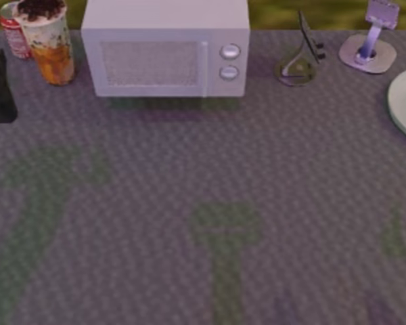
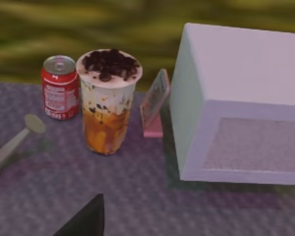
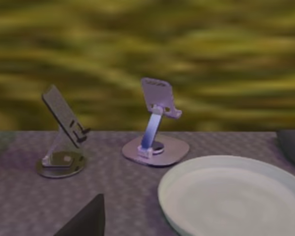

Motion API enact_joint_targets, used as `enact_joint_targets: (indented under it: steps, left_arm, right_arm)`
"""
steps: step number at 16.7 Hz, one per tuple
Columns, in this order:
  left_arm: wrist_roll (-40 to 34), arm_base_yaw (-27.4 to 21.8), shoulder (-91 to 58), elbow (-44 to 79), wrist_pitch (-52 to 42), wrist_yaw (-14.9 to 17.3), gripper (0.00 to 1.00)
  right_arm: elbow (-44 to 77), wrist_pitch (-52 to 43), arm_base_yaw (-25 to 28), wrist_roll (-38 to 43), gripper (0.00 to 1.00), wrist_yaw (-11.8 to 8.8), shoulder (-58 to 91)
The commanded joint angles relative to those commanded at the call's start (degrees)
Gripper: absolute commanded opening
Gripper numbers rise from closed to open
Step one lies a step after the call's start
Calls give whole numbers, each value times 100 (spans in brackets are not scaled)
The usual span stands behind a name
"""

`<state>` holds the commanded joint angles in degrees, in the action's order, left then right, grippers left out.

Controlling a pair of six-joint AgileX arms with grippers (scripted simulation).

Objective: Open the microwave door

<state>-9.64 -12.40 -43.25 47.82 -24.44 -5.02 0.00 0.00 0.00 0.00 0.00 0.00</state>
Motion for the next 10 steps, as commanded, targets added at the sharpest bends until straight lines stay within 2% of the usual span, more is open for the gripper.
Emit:
enact_joint_targets:
  steps: [10]
  left_arm:
    - [-1367, -1462, -5294, 5930, -2974, -708, 100]
  right_arm:
    - [0, 0, 0, 0, 100, 0, 0]
